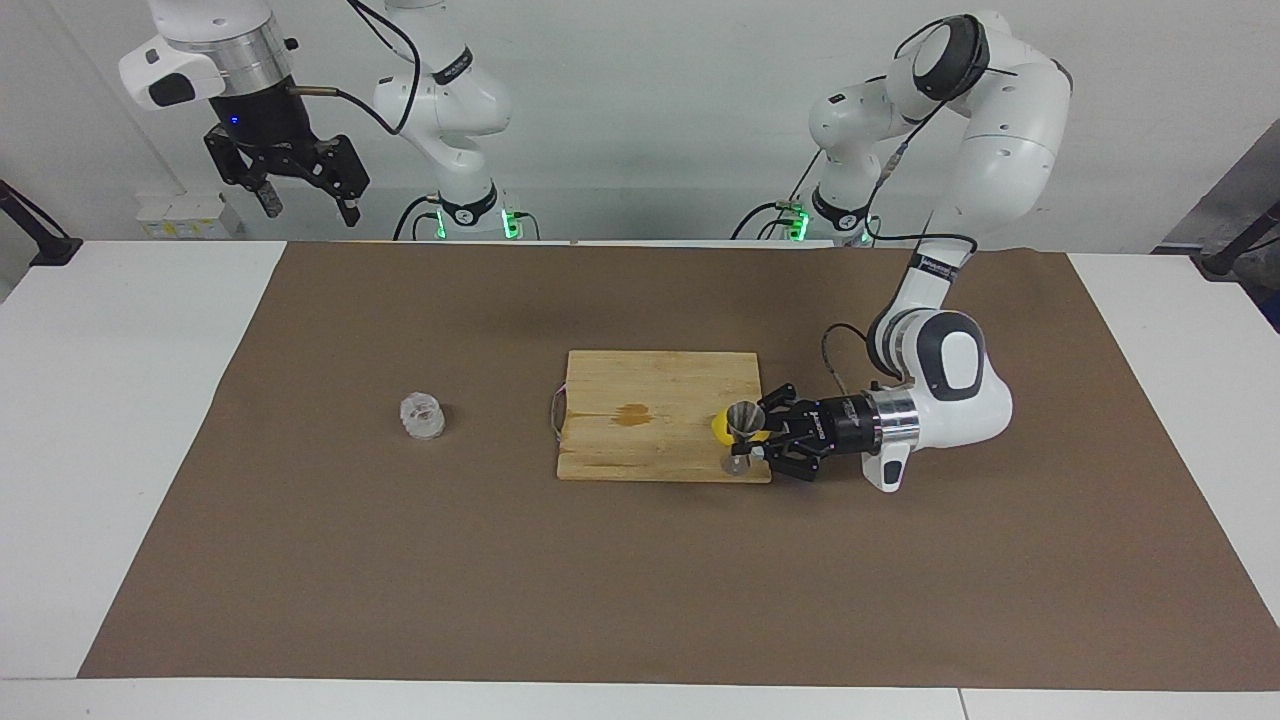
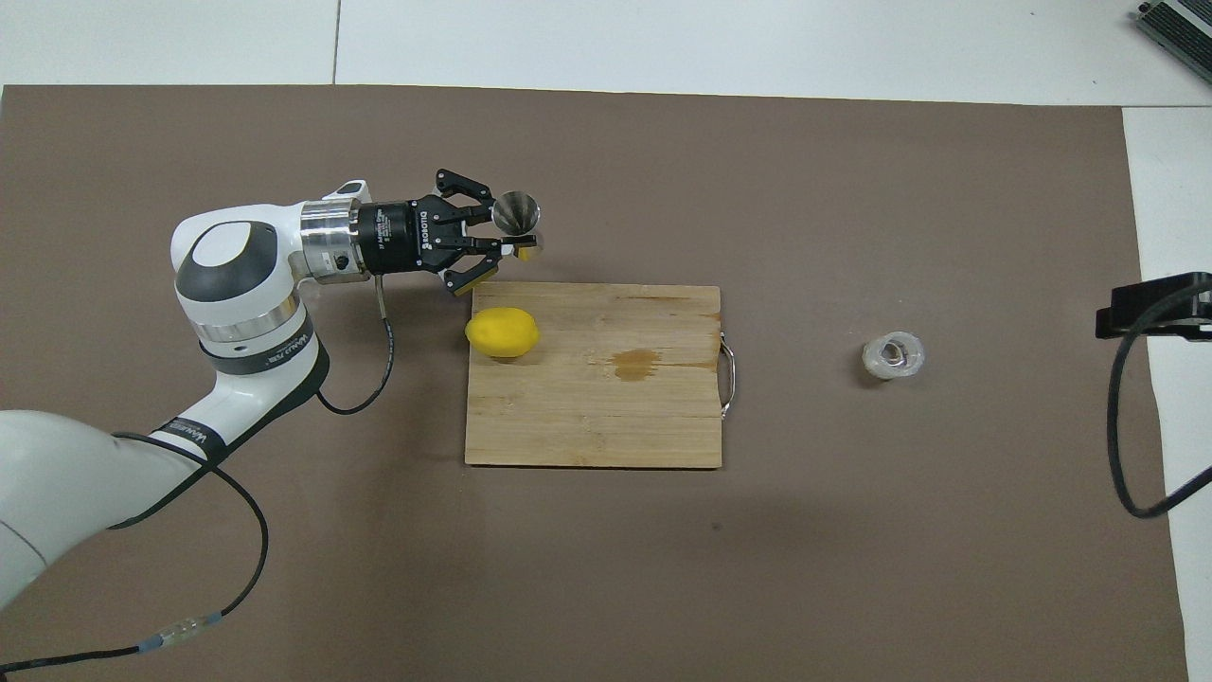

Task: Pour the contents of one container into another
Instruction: 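Lift the metal cup with the left gripper over the cutting board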

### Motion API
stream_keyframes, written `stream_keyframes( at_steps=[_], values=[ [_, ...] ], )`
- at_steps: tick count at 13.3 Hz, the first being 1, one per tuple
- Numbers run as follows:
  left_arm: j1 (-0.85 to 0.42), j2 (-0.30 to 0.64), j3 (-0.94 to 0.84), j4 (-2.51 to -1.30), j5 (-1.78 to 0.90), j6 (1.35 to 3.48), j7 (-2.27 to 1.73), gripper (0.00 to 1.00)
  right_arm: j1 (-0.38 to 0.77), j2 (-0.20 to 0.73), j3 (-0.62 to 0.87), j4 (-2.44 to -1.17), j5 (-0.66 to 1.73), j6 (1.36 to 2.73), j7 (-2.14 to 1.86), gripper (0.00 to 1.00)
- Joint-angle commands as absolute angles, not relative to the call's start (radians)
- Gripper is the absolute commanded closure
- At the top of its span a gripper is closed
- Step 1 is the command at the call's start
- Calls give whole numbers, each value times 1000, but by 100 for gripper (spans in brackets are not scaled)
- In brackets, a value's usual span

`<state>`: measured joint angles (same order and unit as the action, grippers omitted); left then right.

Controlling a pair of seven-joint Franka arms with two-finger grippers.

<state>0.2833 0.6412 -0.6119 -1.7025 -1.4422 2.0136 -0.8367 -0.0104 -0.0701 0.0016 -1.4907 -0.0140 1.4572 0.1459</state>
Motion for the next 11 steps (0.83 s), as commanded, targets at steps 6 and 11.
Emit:
stream_keyframes(
  at_steps=[6,11],
  values=[
    [120,588,-617,-1784,-1566,2206,-835,100,-26,-80,11,-1497,-9,1447,121,0],
    [114,555,-617,-1882,-1673,2210,-741,100,-26,-80,11,-1497,-9,1447,121,0]
  ],
)
